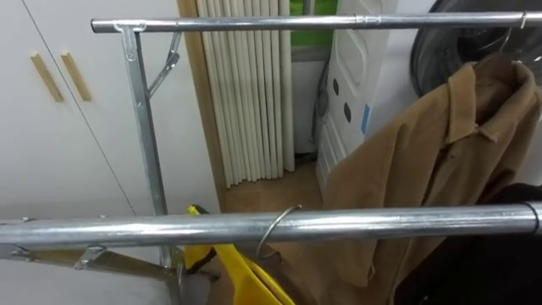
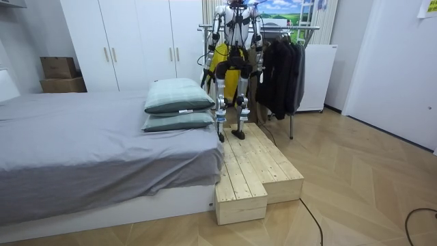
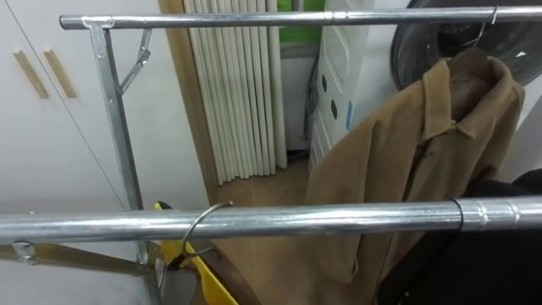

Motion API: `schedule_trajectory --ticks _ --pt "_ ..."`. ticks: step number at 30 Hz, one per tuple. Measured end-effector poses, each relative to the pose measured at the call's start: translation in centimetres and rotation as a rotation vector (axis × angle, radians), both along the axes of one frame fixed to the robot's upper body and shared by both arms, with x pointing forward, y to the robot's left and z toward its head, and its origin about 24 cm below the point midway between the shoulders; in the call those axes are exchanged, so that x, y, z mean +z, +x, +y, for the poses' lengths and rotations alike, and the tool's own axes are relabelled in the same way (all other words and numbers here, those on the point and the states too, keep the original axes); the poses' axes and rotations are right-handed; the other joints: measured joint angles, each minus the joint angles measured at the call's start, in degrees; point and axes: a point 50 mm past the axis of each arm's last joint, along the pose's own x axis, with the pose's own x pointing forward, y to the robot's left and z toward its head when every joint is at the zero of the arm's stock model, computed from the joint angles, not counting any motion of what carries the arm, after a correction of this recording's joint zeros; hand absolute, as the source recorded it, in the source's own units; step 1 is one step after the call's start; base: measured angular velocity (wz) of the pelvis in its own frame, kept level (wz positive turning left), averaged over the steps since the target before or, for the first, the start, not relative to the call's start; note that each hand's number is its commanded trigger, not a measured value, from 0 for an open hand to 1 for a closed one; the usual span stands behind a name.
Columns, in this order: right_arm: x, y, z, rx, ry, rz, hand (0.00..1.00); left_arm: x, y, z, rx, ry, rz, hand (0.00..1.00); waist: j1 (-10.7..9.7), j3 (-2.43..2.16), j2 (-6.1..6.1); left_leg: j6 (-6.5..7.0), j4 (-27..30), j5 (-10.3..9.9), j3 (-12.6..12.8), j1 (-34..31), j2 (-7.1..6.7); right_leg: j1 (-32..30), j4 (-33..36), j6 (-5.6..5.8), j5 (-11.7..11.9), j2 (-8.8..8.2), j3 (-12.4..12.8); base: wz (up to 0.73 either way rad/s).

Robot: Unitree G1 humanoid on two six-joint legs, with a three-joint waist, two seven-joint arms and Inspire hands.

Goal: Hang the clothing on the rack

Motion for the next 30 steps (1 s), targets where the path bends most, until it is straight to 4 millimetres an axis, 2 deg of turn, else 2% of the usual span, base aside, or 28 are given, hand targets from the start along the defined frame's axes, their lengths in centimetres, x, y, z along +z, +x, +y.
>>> schedule_trajectory --ticks 5,9,11,12,13,14,15,16,17,18,19,20,21,22,23,24,26,27,28,29,30 --pt "0.2 2.1 -0.3 0.156 -0.026 -0.023 0.0 0.1 0.6 0.0 -0.017 -0.004 -0.028 0.0 0.0 0.04 0.39 -0.01 1.4 0.0 -1.1 -1.5 -0.31 -0.6 0.1 -0.5 -0.3 -0.49 -1.6 0.11" --pt "0.6 4.5 -0.6 0.3 -0.052 -0.052 0.0 0.2 2.0 -0.3 -0.047 -0.016 -0.065 0.0 1.7 0.19 1.17 -0.01 3.9 0.0 -1.4 -4.9 -0.51 -2.9 1.3 -0.89 -0.5 -1.04 -4.0 0.29" --pt "0.8 5.8 -0.4 0.381 -0.068 -0.067 0.0 0.2 2.7 -0.6 -0.083 -0.023 -0.08 0.0 1.5 0.07 1.79 -0.03 6.0 0.0 -2.1 -7.7 -0.55 -4.0 1.8 -0.95 -0.6 -1.68 -7.9 0.7" --pt "0.8 6.0 -0.5 0.394 -0.073 -0.071 0.0 0.2 2.9 -0.7 -0.09 -0.025 -0.084 0.0 1.6 0.06 1.99 -0.06 6.4 0.0 -2.3 -8.3 -0.63 -4.2 1.8 -1.17 -0.7 -1.86 -8.7 0.83" --pt "0.9 6.4 -0.4 0.423 -0.079 -0.075 0.0 0.2 3.1 -0.9 -0.103 -0.029 -0.094 0.0 1.5 0.01 2.36 -0.32 7.0 0.2 -2.7 -9.4 -0.75 -4.6 2.0 -1.69 -1.0 -2.26 -10.8 0.9" --pt "1.0 6.6 -0.7 0.453 -0.094 -0.077 0.0 0.2 3.2 -1.1 -0.111 -0.034 -0.102 0.0 1.4 -0.19 2.77 -0.67 7.5 0.5 -2.7 -10.5 -0.81 -4.9 2.1 -1.72 -1.1 -2.67 -13.1 0.98" --pt "1.0 6.6 -0.8 0.471 -0.102 -0.078 0.0 0.2 3.3 -1.1 -0.112 -0.037 -0.106 0.0 1.5 -0.17 2.82 -0.92 8.0 0.6 -2.7 -11.2 -0.78 -5.0 2.1 -1.73 -1.1 -2.9 -14.5 1.05" --pt "1.1 6.8 -0.7 0.502 -0.106 -0.077 0.0 0.3 3.4 -1.2 -0.115 -0.042 -0.113 0.0 1.7 -0.39 3.35 -1.07 8.6 1.1 -2.7 -12.7 -0.71 -5.5 2.1 -1.74 -1.1 -3.25 -17.3 1.14" --pt "1.2 7.1 -0.9 0.528 -0.116 -0.076 0.0 0.3 3.5 -1.2 -0.119 -0.045 -0.115 0.0 1.9 -0.17 3.07 -1.11 8.9 1.9 -2.5 -14.3 -0.75 -6.2 2.0 -1.79 -1.1 -3.87 -20.5 1.18" --pt "1.2 7.3 -0.9 0.541 -0.12 -0.078 0.0 0.3 3.7 -1.2 -0.122 -0.05 -0.122 0.0 2.0 -0.19 3.11 -1.08 9.0 2.4 -1.7 -15.0 -0.68 -6.5 2.0 -1.96 -1.2 -4.27 -22.6 1.23" --pt "1.3 7.6 -0.9 0.566 -0.129 -0.077 0.0 0.5 4.0 -1.1 -0.12 -0.055 -0.137 0.0 2.6 -0.27 3.02 -1.09 9.8 2.9 2.1 -16.2 0.2 -7.3 1.9 -3.03 -1.9 -5.26 -26.7 1.4" --pt "1.4 7.7 -1.3 0.578 -0.14 -0.073 0.0 0.6 4.5 -1.0 -0.126 -0.063 -0.15 0.0 2.8 -0.26 3.08 -0.81 12.5 2.6 6.1 -17.5 1.47 -7.8 1.9 -3.6 -2.4 -5.94 -30.3 1.45" --pt "1.4 7.6 -1.3 0.579 -0.141 -0.07 0.0 0.6 4.7 -0.9 -0.138 -0.061 -0.149 0.0 3.0 -0.28 3.1 -0.68 14.1 2.4 8.2 -17.7 2.25 -8.1 2.2 -3.52 -2.7 -6.28 -31.9 1.65" --pt "1.4 7.7 -1.4 0.574 -0.138 -0.073 0.0 0.7 4.8 -0.7 -0.134 -0.071 -0.149 0.0 3.1 -0.18 2.78 0.17 17.2 1.5 11.4 -17.8 3.46 -8.4 3.0 -3.28 -3.5 -7.28 -35.6 1.76" --pt "1.4 7.5 -1.4 0.562 -0.136 -0.067 0.0 0.7 4.8 -0.6 -0.125 -0.075 -0.15 0.0 3.0 -0.15 2.45 0.88 20.0 1.0 13.4 -17.1 4.32 -8.4 3.3 -2.72 -3.9 -8.09 -39.5 1.8" --pt "1.3 7.3 -1.5 0.546 -0.131 -0.062 0.0 0.7 4.8 -0.5 -0.127 -0.073 -0.15 0.0 3.0 -0.31 2.16 1.25 21.2 0.7 14.3 -16.7 4.86 -8.4 3.5 -2.59 -4.3 -8.52 -41.4 1.9" --pt "1.3 7.1 -1.7 0.501 -0.123 -0.05 0.0 0.8 4.6 0.2 -0.134 -0.066 -0.138 0.0 2.8 -0.04 1.38 1.72 23.9 -0.5 18.3 -14.0 6.73 -8.6 4.5 -0.88 -5.5 -10.29 -49.5 1.92" --pt "1.3 7.0 -1.8 0.488 -0.121 -0.048 0.0 0.9 4.6 0.4 -0.136 -0.063 -0.134 0.0 2.7 -0.14 0.96 1.91 23.7 -0.7 19.4 -13.1 6.68 -9.0 5.0 -0.38 -5.8 -10.77 -51.1 1.74" --pt "1.2 6.7 -1.7 0.466 -0.115 -0.044 0.0 0.9 4.2 0.6 -0.135 -0.062 -0.126 0.0 2.9 -0.45 0.38 2.77 21.8 -1.3 20.8 -11.3 5.84 -9.7 5.2 1.18 -5.8 -11.11 -53.1 1.48" --pt "1.3 6.8 -1.8 0.459 -0.116 -0.052 0.0 0.7 3.6 0.5 -0.129 -0.069 -0.105 0.0 3.1 -0.7 0.59 2.63 18.6 -2.6 22.3 -9.7 5.08 -11.2 7.1 5.34 -5.1 -11.08 -53.3 1.39" --pt "1.3 6.9 -1.8 0.459 -0.117 -0.054 0.0 0.6 3.3 0.5 -0.126 -0.075 -0.093 0.0 3.1 -1.17 1.47 2.55 17.0 -3.3 22.5 -9.2 5.22 -12.2 8.9 7.19 -4.6 -11.1 -52.8 1.43"
